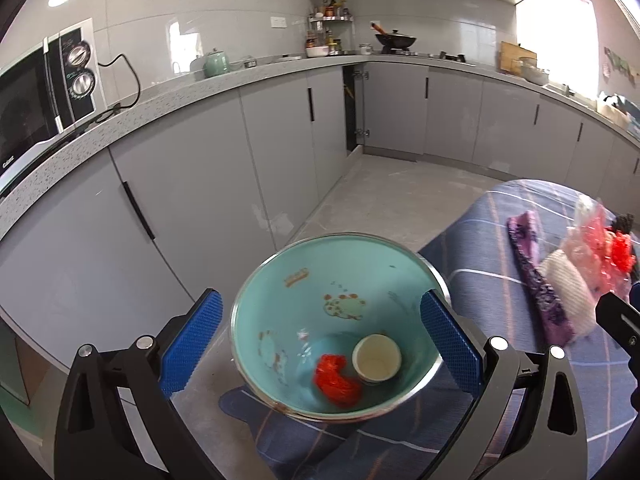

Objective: Collect trash
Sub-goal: 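Drop the red bag into the teal bucket with the left gripper while the right drops the paper cup, then grasp the purple wrapper with the left gripper while the right gripper grasps the white sponge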

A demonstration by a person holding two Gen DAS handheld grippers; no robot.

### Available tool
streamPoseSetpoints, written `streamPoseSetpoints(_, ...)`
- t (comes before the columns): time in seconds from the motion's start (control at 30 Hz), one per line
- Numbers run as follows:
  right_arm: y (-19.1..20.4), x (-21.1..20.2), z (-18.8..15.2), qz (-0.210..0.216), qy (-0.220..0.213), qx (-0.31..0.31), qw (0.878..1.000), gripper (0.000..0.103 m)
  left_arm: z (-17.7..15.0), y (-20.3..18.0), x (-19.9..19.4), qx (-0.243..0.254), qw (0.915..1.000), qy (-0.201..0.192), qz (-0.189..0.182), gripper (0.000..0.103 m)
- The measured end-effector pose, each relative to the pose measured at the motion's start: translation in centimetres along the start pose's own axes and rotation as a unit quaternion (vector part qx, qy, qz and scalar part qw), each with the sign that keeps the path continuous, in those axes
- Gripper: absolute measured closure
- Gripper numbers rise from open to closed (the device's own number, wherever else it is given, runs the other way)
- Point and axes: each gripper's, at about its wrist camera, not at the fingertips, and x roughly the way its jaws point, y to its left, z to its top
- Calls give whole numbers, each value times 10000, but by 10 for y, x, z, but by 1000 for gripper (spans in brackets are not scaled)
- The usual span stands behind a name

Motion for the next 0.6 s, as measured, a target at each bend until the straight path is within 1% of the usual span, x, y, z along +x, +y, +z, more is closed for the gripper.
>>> streamPoseSetpoints(0.23,-37,-22,-8,-284,-75,292,9991,19,-3,-34,-19,349,9990,-117,-234,5)
streamPoseSetpoints(0.37,-56,-35,-11,-435,-139,425,9981,19,-5,-52,-27,447,9983,-117,-352,5)
streamPoseSetpoints(0.6,-82,-53,-20,-671,-188,618,9957,19,-7,-79,-40,654,9967,-160,-457,5)
